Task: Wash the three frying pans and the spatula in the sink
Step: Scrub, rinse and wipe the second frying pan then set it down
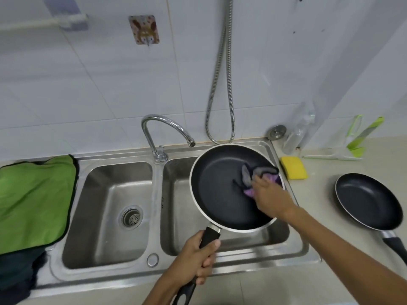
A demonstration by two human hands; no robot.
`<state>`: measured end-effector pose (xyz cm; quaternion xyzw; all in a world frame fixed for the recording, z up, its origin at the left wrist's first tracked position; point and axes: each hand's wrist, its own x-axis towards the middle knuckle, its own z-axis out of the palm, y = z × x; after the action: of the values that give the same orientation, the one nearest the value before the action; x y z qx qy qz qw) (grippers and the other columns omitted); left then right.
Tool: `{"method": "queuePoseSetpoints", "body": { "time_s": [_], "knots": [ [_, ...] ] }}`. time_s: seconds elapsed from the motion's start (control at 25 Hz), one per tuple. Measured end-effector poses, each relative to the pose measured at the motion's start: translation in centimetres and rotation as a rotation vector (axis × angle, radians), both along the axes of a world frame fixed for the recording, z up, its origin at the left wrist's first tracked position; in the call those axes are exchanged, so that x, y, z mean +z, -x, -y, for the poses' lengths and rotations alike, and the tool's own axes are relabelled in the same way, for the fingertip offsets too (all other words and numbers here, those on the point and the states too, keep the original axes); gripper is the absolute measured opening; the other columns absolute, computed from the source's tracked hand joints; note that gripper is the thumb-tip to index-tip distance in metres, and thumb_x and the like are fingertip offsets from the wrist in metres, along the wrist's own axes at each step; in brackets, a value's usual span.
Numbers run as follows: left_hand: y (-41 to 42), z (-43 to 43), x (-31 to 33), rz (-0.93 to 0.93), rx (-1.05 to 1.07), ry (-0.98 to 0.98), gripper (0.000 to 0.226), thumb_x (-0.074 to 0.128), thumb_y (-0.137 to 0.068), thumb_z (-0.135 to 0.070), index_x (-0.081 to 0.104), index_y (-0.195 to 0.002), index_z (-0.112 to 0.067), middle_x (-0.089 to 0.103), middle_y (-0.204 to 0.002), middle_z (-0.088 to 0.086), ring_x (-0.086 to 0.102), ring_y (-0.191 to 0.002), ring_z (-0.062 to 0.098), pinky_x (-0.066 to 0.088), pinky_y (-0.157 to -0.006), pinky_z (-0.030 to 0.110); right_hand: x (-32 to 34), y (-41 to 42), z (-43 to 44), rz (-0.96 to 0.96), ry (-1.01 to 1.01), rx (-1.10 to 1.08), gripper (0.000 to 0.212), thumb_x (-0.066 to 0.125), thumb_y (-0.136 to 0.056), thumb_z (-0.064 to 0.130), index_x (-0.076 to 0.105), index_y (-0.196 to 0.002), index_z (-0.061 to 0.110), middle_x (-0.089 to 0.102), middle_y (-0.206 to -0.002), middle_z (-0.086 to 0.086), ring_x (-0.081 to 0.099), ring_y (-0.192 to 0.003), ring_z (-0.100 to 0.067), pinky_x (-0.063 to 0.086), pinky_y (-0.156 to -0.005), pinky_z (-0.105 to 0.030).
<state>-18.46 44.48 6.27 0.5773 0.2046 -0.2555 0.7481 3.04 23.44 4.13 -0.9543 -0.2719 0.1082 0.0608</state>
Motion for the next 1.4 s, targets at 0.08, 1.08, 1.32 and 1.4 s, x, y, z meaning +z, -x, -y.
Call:
{"method": "queuePoseSetpoints", "body": {
  "time_s": [0.08, 1.08, 1.32, 1.4],
  "knots": [
    [-0.1, 0.1, -0.3, -0.004, -0.006, -0.036, 0.036, 0.066, -0.101, -0.031, 0.044, -0.121, -0.010, 0.040, -0.062, 0.000, 0.029, -0.041, 0.013, 0.032, -0.039, 0.021, -0.1, 5.3, -2.0, -0.098, -0.147, 0.198, 0.056, 0.037, -0.100, 0.022, 0.033, -0.155, 0.015, 0.044, -0.152, -0.012, 0.050, -0.132, -0.038, 0.043, -0.110, -0.046],
    [0.5, 0.5, 1.9, 0.028, -0.150, -0.079, 0.030, 0.062, -0.100, -0.024, 0.049, -0.127, -0.018, 0.043, -0.063, 0.000, 0.031, -0.043, 0.013, 0.032, -0.041, 0.025, -2.5, -4.2, 0.2, 0.398, 0.078, -0.288, 0.060, 0.035, -0.102, 0.031, 0.025, -0.158, 0.014, 0.026, -0.163, -0.016, 0.016, -0.151, -0.044, 0.022, -0.118, -0.057],
    [0.2, 2.0, 1.9, 0.042, -0.242, -0.199, 0.025, 0.058, -0.097, -0.024, 0.047, -0.119, -0.023, 0.046, -0.062, 0.000, 0.037, -0.044, 0.015, 0.037, -0.043, 0.026, -2.6, -2.2, -4.7, 0.165, -0.249, -0.587, 0.058, 0.047, -0.098, 0.019, 0.035, -0.153, 0.005, 0.035, -0.158, -0.018, 0.022, -0.148, -0.048, 0.039, -0.111, -0.059],
    [0.1, 2.2, 1.6, 0.022, -0.234, -0.214, 0.023, 0.057, -0.098, -0.025, 0.047, -0.119, -0.021, 0.046, -0.062, -0.001, 0.037, -0.043, 0.015, 0.037, -0.043, 0.026, -1.5, 0.1, -9.1, 0.052, -0.366, -0.489, 0.050, 0.042, -0.100, 0.026, 0.043, -0.144, 0.003, 0.047, -0.145, -0.021, 0.041, -0.137, -0.043, 0.046, -0.102, -0.053]
  ]
}}
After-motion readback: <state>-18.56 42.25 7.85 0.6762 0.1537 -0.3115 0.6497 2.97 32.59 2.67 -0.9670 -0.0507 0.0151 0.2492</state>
